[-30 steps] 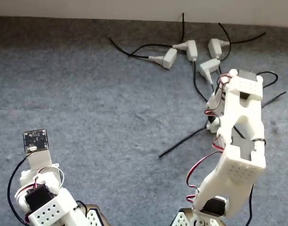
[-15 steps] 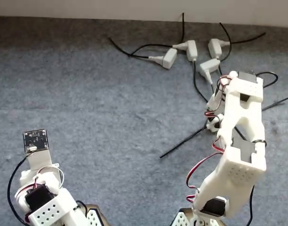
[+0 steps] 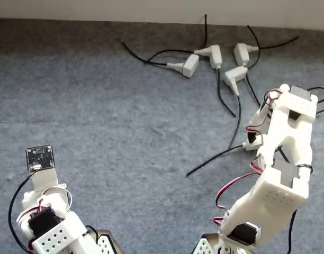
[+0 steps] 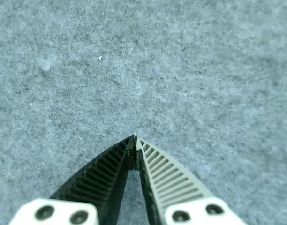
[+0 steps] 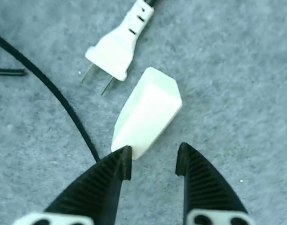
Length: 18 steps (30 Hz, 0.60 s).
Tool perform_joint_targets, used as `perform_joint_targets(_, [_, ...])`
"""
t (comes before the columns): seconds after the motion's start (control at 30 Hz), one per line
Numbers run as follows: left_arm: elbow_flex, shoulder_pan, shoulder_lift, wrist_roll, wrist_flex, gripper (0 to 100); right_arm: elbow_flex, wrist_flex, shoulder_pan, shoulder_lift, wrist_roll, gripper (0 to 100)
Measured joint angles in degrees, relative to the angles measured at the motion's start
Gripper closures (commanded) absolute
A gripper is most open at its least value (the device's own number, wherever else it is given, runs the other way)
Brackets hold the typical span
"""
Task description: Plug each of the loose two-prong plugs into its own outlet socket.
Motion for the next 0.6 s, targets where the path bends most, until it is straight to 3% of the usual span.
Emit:
perform_joint_targets(0.33, [0.00,0.00,0.00,0.00,0.00,99,-7.91,5.01,0.18,0.70,0.00,83.6])
perform_joint_targets(0.5, [0.00,0.00,0.00,0.00,0.00,99,-14.42,10.46,1.49,0.88,-1.85,70.6])
perform_joint_targets(0.6, [0.00,0.00,0.00,0.00,0.00,99,-16.26,12.13,1.32,0.88,-3.87,70.1])
